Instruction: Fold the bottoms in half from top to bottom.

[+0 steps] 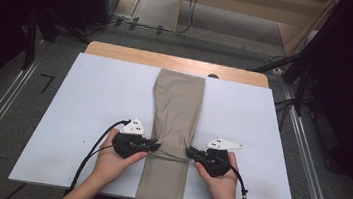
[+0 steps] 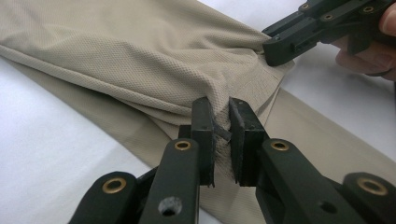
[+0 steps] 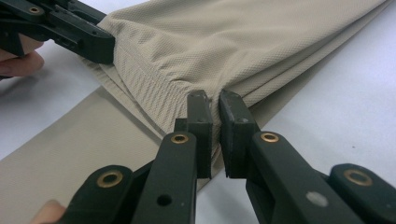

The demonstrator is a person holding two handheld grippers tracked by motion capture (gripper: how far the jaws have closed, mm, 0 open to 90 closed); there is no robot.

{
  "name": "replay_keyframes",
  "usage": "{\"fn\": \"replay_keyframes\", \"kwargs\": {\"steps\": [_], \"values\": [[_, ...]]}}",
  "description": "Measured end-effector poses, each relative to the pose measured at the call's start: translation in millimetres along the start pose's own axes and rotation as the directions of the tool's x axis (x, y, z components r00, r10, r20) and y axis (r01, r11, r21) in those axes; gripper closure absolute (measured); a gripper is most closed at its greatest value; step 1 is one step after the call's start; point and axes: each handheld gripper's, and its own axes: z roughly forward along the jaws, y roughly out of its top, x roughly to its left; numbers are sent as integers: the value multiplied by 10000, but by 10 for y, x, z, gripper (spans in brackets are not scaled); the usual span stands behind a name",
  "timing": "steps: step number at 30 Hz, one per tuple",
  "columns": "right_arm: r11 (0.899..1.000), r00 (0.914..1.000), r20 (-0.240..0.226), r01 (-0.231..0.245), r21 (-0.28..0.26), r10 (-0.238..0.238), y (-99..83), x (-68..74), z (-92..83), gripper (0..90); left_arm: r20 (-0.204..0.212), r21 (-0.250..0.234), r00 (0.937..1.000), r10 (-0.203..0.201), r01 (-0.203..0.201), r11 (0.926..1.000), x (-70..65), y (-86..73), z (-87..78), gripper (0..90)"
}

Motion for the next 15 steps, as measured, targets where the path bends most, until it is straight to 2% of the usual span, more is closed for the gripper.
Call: {"fn": "replay_keyframes", "kwargs": {"steps": [9, 15], "values": [[9996, 9997, -50, 247, -137, -248, -42, 122, -99, 823, -19, -45, 9999, 134, -134, 9999, -130, -43, -102, 824], [9989, 9990, -97, 426, -194, -428, -62, 211, -149, 823, 50, -137, 10000, 29, -28, 9999, -198, -98, -175, 824]]}}
